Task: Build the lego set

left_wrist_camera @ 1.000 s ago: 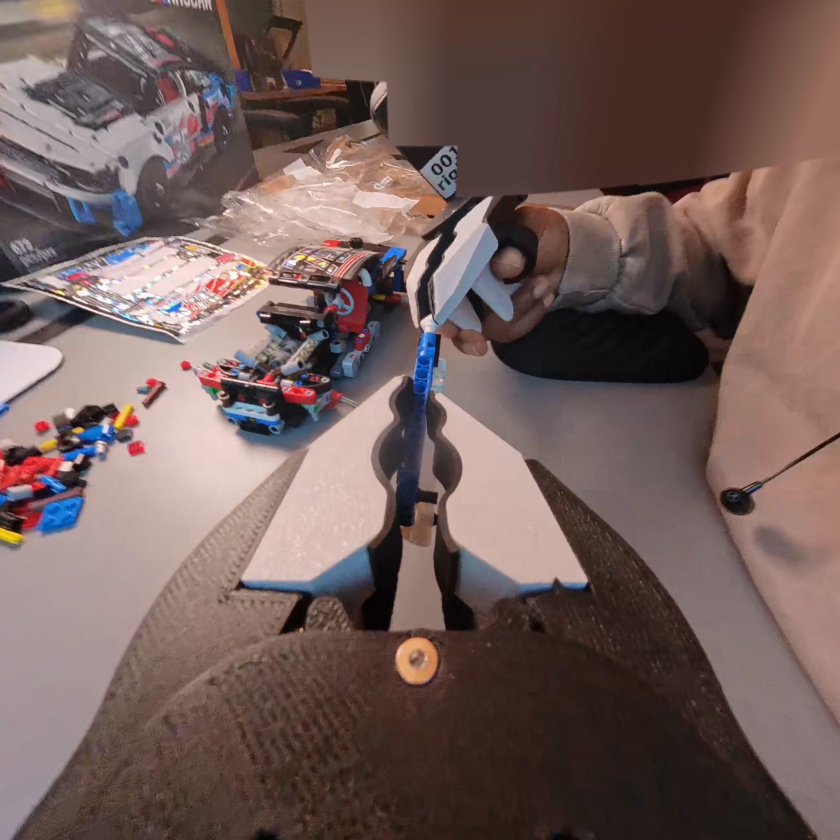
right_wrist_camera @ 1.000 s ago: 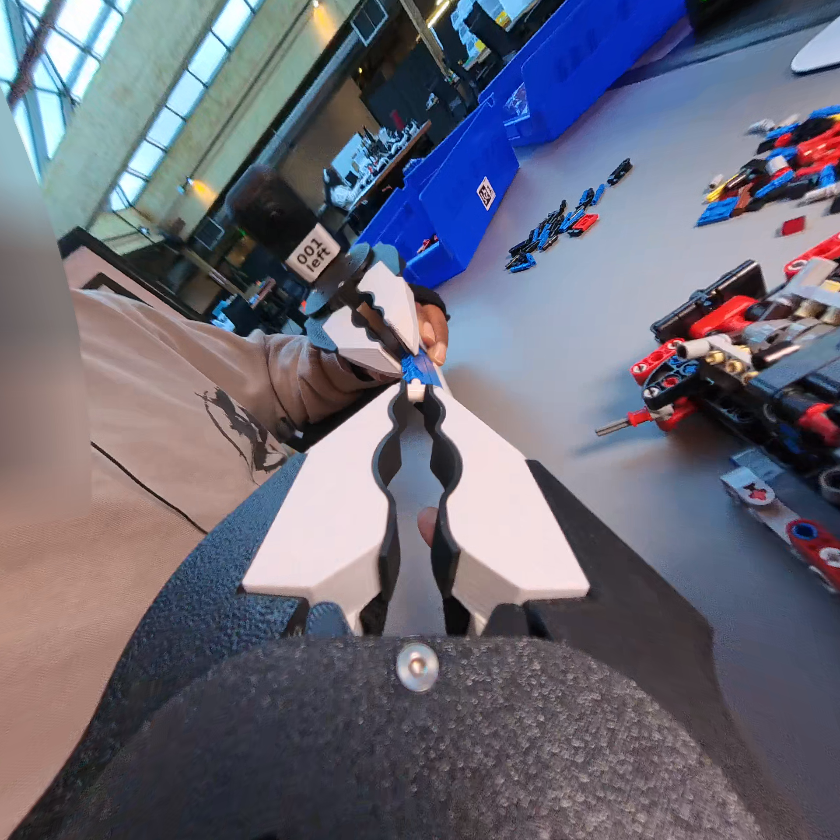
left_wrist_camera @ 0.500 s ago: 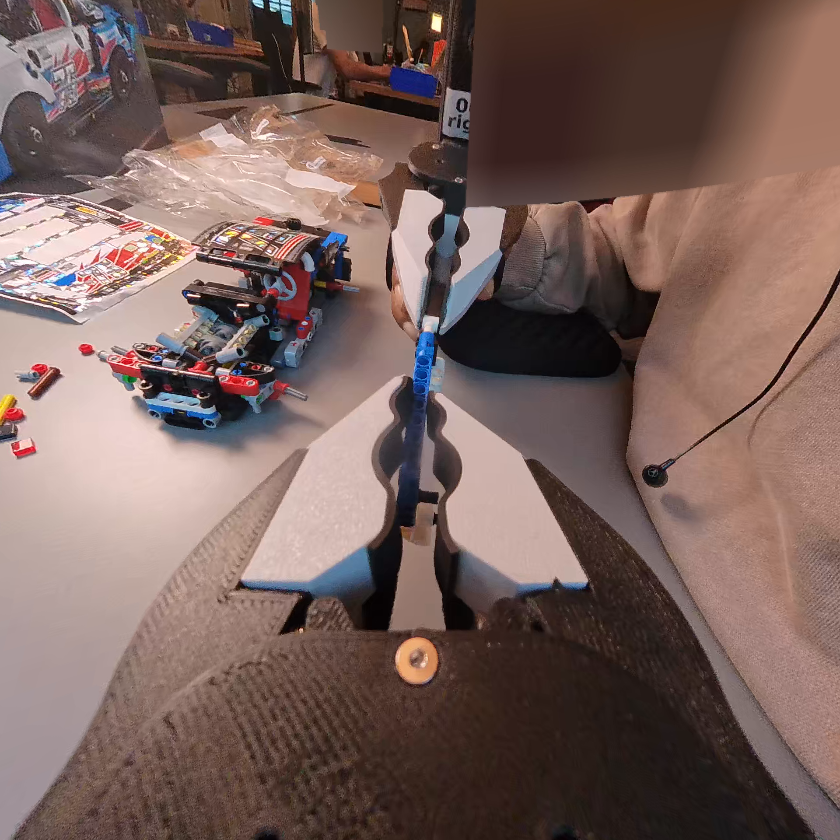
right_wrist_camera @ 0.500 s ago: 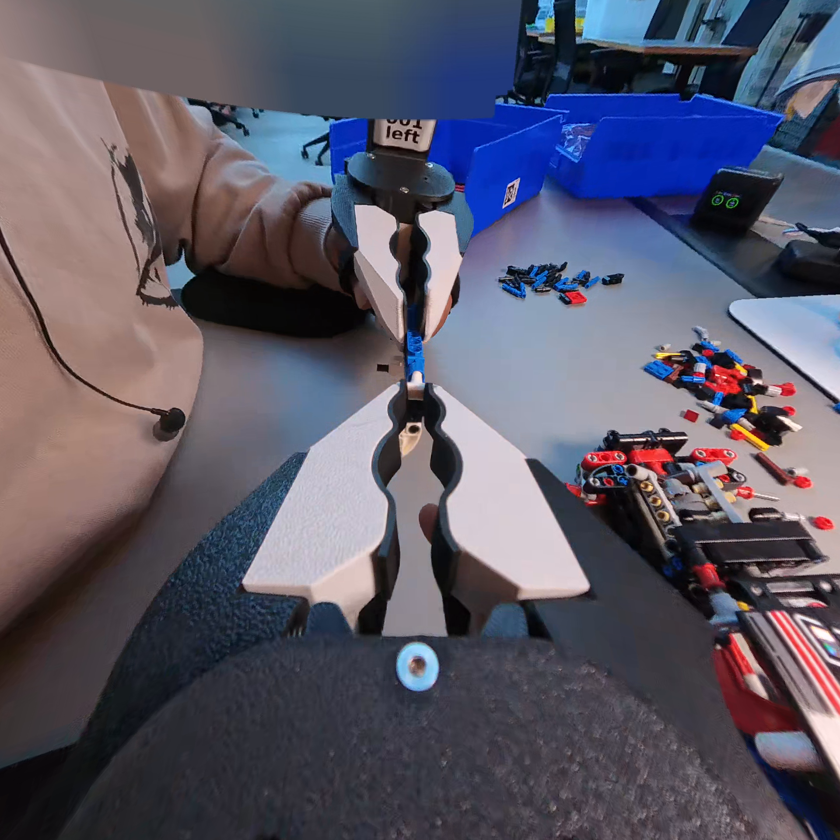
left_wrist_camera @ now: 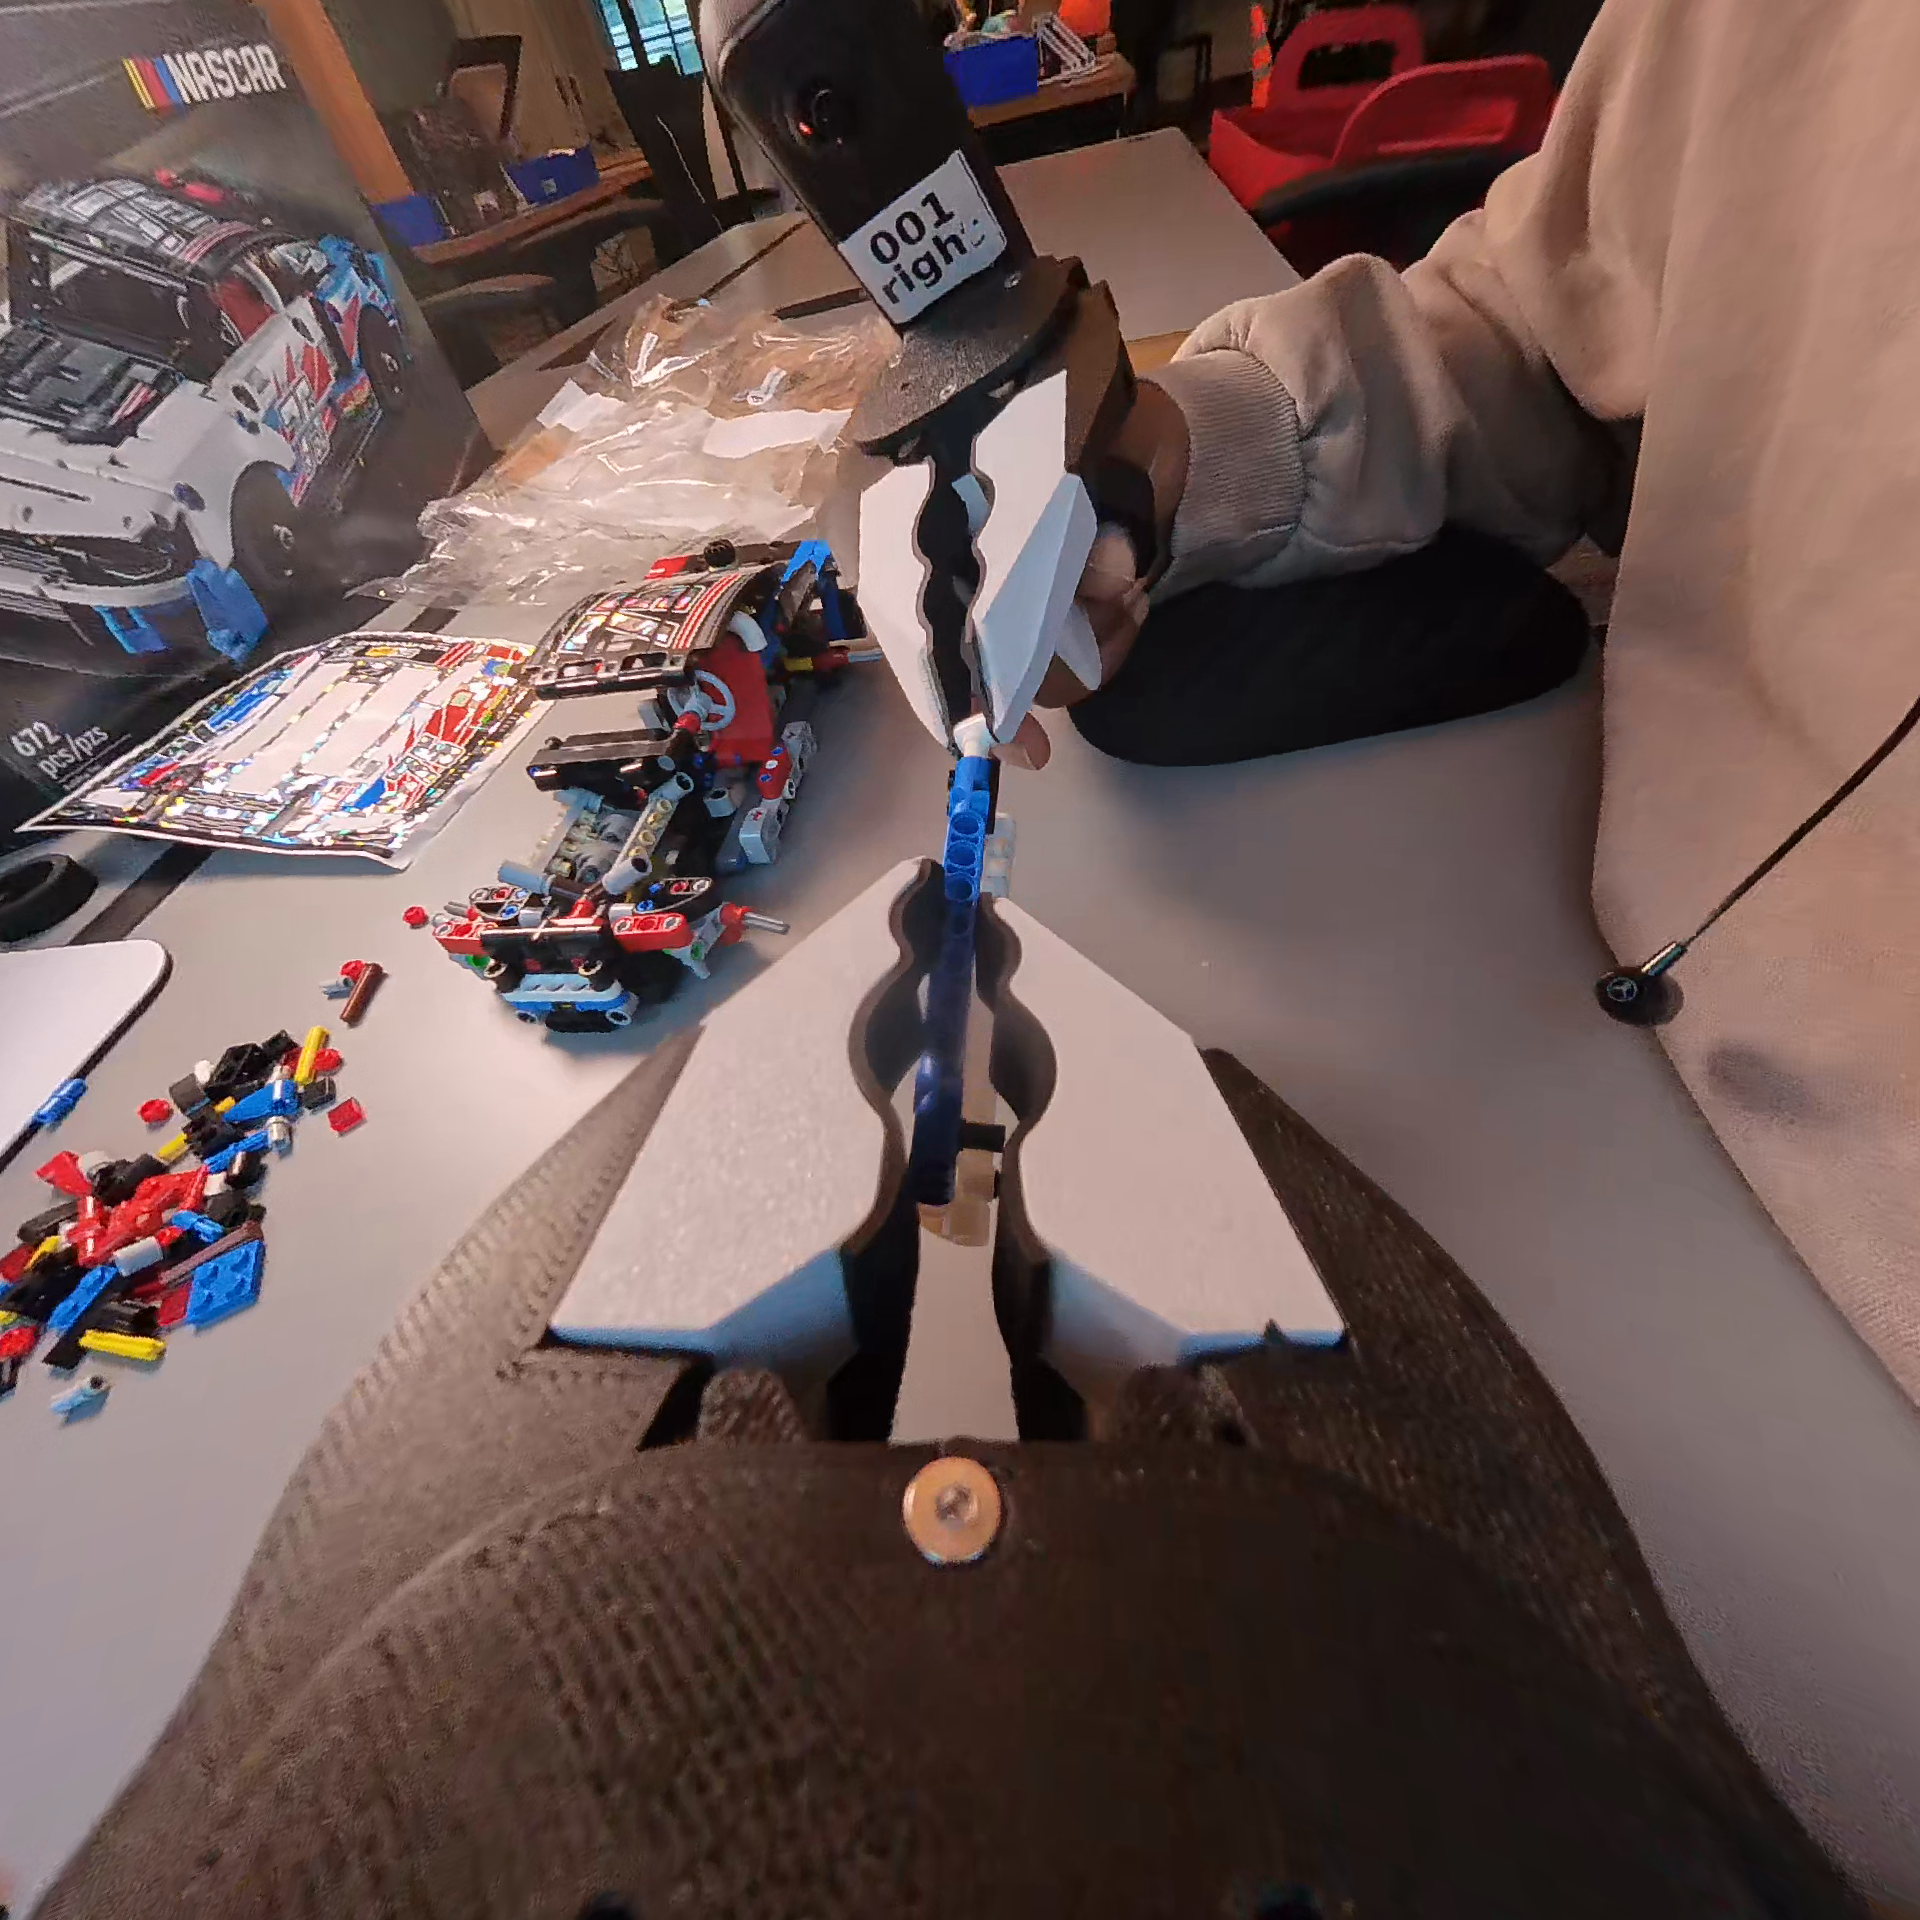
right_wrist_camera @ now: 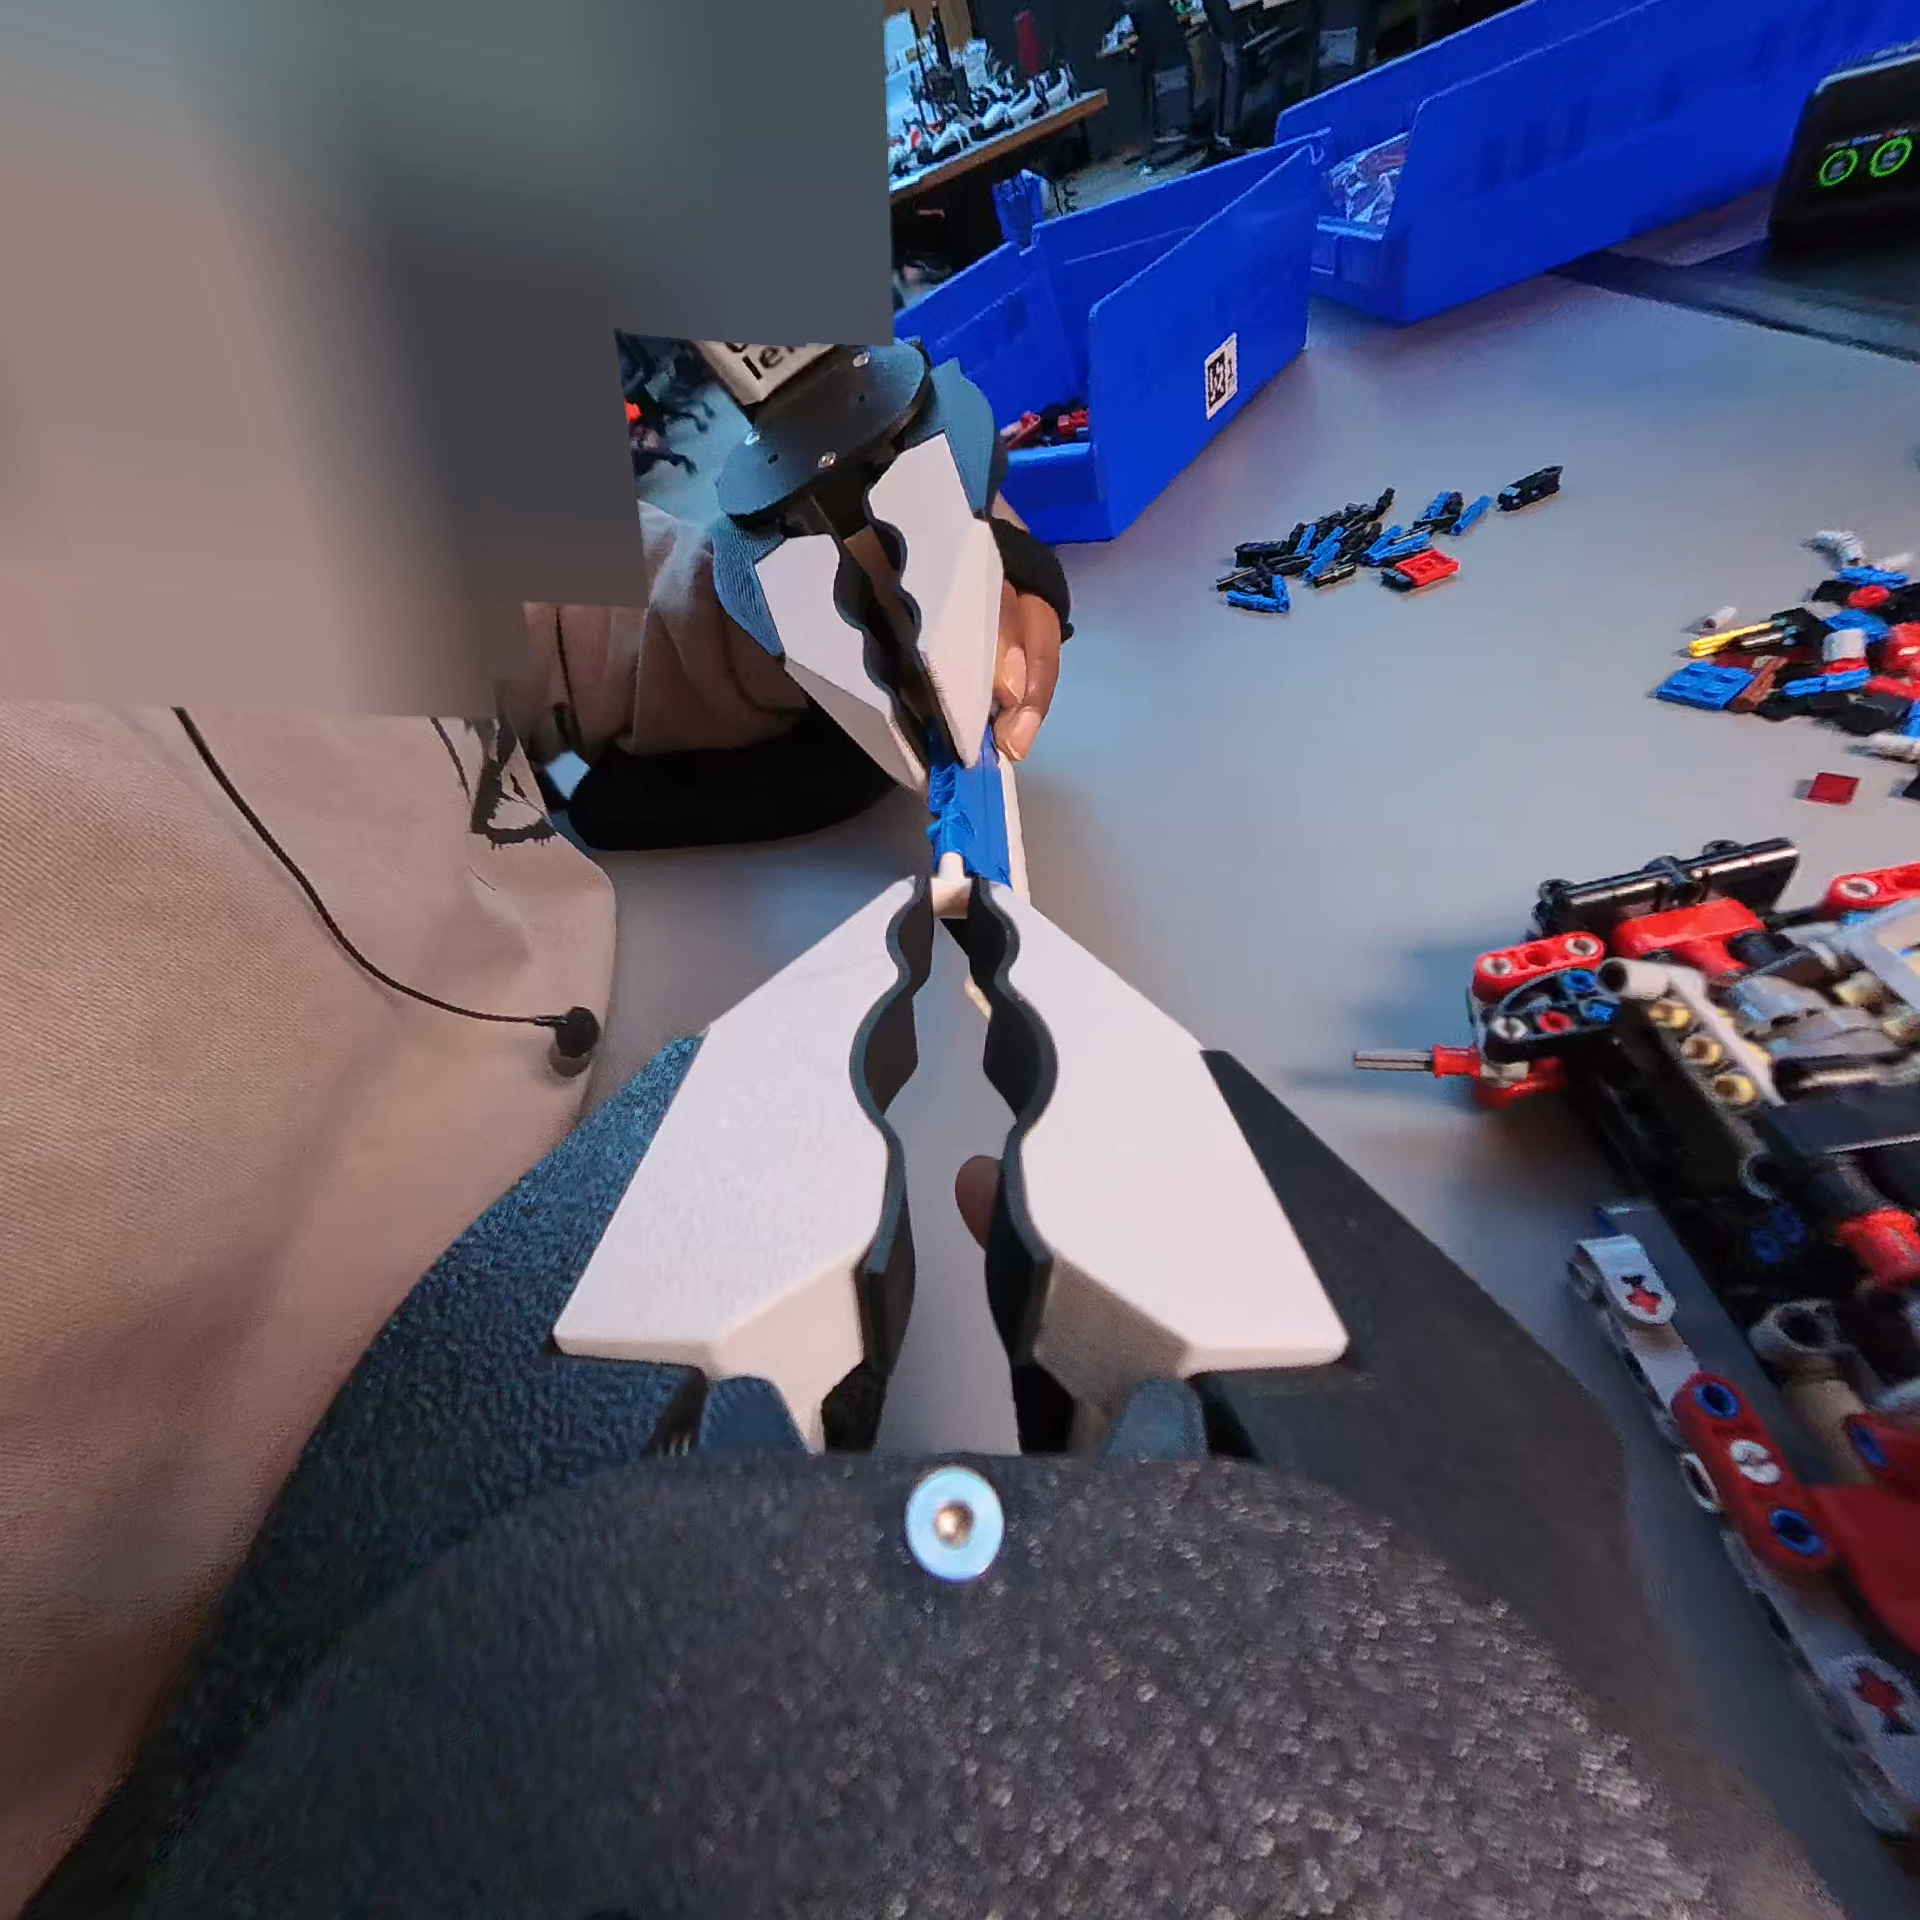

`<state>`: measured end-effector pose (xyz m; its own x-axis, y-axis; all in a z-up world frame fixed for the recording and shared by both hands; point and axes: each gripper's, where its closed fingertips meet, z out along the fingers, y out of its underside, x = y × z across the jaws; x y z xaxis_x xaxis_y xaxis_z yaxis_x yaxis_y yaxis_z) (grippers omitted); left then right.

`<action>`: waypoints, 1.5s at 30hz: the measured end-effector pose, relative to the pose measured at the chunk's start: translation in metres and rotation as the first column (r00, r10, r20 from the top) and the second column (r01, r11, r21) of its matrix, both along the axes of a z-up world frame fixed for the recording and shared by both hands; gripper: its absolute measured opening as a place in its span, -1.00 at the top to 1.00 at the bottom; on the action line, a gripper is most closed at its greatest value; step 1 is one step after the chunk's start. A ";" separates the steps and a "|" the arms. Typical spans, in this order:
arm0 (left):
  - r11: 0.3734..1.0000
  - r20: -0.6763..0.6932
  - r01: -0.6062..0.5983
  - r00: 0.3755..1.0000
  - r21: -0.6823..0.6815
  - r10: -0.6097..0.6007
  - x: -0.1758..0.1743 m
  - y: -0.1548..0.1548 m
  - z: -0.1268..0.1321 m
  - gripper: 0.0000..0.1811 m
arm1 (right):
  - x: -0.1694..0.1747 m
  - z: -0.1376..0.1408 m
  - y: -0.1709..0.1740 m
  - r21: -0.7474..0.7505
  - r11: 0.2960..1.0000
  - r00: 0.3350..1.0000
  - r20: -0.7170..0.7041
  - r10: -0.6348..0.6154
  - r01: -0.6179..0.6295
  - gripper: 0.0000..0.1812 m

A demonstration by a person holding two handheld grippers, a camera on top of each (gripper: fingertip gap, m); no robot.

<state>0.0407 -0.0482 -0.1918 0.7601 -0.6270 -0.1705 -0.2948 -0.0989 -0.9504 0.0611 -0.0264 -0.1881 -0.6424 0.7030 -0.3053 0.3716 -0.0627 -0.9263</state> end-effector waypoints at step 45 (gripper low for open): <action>0.979 0.497 0.042 0.865 -0.201 0.065 -0.004 0.009 0.010 0.97 | -0.008 0.018 0.009 -0.106 0.990 0.994 -0.060 -0.095 0.089 0.94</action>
